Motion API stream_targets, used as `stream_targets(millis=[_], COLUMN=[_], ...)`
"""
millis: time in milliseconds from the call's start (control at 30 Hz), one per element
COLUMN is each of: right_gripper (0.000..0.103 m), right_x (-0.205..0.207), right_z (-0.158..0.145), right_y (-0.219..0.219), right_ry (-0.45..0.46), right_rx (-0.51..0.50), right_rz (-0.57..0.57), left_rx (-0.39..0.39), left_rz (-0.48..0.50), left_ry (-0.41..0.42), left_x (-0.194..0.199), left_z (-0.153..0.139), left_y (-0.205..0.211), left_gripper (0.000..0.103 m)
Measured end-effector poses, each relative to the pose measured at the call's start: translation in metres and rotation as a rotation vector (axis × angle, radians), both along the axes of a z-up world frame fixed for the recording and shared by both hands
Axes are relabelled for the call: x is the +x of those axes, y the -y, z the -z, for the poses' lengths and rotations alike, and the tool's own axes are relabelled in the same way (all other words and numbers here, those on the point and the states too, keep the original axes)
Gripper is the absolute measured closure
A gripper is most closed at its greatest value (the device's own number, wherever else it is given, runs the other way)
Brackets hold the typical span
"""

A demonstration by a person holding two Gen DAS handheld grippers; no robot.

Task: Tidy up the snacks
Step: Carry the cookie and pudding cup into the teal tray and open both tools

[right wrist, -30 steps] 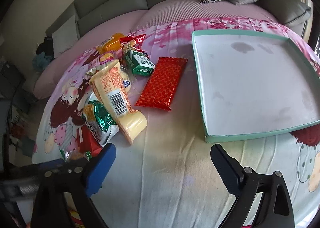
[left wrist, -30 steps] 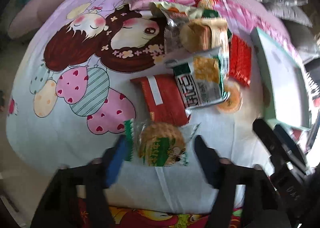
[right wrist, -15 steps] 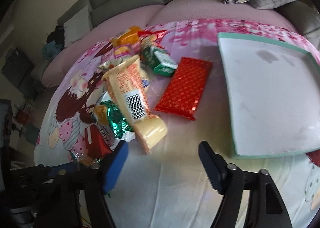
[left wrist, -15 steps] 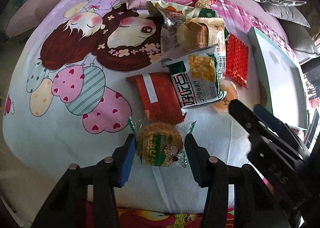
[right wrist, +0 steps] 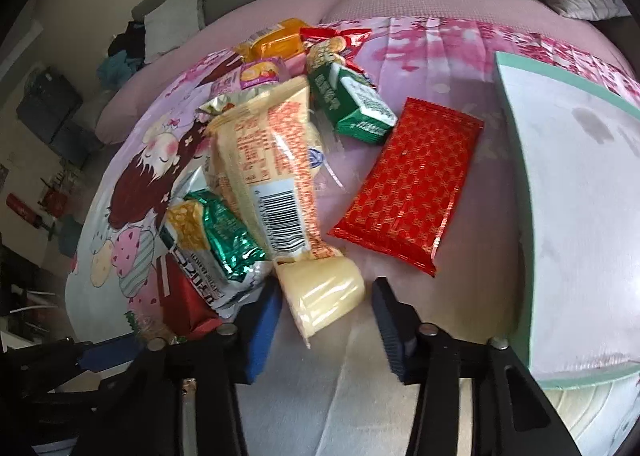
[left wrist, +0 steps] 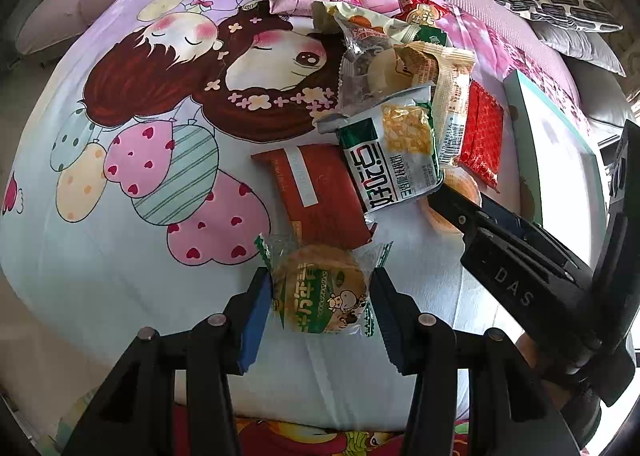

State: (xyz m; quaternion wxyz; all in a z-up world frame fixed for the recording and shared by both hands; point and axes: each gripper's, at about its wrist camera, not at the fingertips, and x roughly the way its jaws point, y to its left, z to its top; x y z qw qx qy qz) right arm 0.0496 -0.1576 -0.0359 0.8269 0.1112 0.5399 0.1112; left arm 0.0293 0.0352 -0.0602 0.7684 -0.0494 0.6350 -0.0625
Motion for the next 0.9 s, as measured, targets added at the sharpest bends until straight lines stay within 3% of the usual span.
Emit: stream_targets(millis=[333, 633, 767, 900], right_gripper=[0.061, 0.061, 0.061, 0.061], right_x=[-0.014, -0.023, -0.02, -0.018], right_z=[-0.012, -0.035, -0.046, -0.058], right_y=[0.005, 0.027, 0.042, 0.076], right_ry=[0.042, 0.115, 0.161, 0.204], right_rx=[0.02, 0.09, 0.108, 0.097], right_rz=[0.007, 0.087, 0.14, 0.283], left_rx=[-0.006, -0.018, -0.055, -0.084], left_rz=[-0.004, -0.016, -0.009, 0.038], left_ry=[0.016, 0.129, 0.18, 0.231], left_x=[-0.004, -0.013, -0.007, 0.009], left_z=[-0.011, -0.038, -0.061, -0.083], left_y=[0.01, 0.007, 0.01, 0.032], left_gripper=[0.052, 0.053, 0.053, 0.053])
